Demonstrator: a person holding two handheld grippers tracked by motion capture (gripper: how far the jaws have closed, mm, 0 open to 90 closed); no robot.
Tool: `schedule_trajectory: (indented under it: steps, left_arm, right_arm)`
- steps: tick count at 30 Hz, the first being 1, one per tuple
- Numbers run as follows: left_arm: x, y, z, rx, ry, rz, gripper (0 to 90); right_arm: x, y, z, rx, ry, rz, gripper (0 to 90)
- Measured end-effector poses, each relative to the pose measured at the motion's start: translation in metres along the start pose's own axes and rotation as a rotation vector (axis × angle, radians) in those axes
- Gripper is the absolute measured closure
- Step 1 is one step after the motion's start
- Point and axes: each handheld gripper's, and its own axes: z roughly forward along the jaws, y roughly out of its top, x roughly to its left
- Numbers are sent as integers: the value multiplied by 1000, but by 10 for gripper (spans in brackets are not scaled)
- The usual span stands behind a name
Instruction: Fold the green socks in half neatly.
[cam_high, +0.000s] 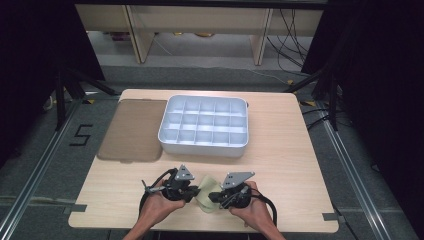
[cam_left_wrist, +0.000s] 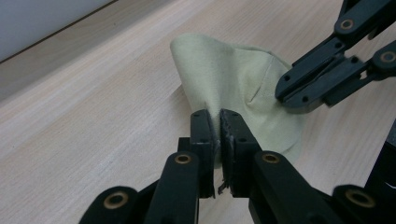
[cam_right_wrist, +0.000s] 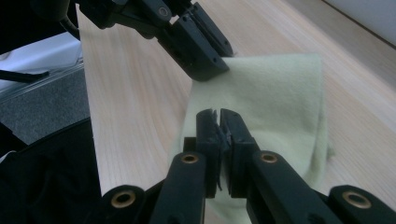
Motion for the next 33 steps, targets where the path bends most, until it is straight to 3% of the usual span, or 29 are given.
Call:
schedule_trajectory:
  steps: [6, 8, 9, 13, 14, 15, 18, 21, 23, 24, 26, 28, 30, 31, 32, 33]
  left_arm:
    - [1, -2, -3, 6, 6, 2, 832]
    - [1, -2, -2, 7, 5, -3, 832]
    - [1, -2, -2, 6, 4, -2, 832]
    - [0, -2, -3, 4, -1, -5, 831]
    - [0, -2, -4, 4, 2, -4, 831]
    - [-1, -2, -4, 4, 0, -6, 831]
    - [1, -2, -5, 6, 10, 12, 830]
    - [0, -2, -7, -5, 9, 14, 830]
    - [-2, -3, -5, -10, 15, -10, 829]
    - [-1, -2, -5, -4, 11, 2, 829]
    - [-1, -2, -6, 3, 14, 26, 829]
    - [-3, -3, -4, 0, 27, 4, 830]
    - [-3, -2, -5, 5, 15, 11, 830]
    - [-2, -2, -5, 4, 14, 34, 830]
    - [-4, -2, -5, 3, 16, 11, 830]
    - [-4, -2, -5, 3, 17, 16, 830]
  right_arm:
    - [2, 4, 19, 35, 17, -11, 872]
    - [2, 6, 26, 40, 16, -38, 874]
    - [3, 6, 28, 54, 15, -17, 876]
    - [1, 6, 36, 46, 27, -18, 881]
    - [3, 6, 36, 54, 33, 14, 881]
    - [2, 6, 36, 46, 29, -21, 880]
    - [0, 7, 33, 38, 37, 3, 880]
    - [-7, 9, 24, 5, 1, 12, 880]
    - [-15, 11, 20, -4, -34, 11, 880]
    - [-19, 11, 19, 0, -52, 26, 880]
    - [-28, 9, 20, 15, -71, 49, 880]
    - [-33, 7, 23, 14, -65, 71, 886]
    - [-35, 8, 21, 21, -71, 69, 886]
    - [-35, 8, 21, 19, -87, 58, 886]
    - [-36, 8, 19, 25, -95, 50, 885]
    - [-37, 8, 17, 21, -109, 48, 881]
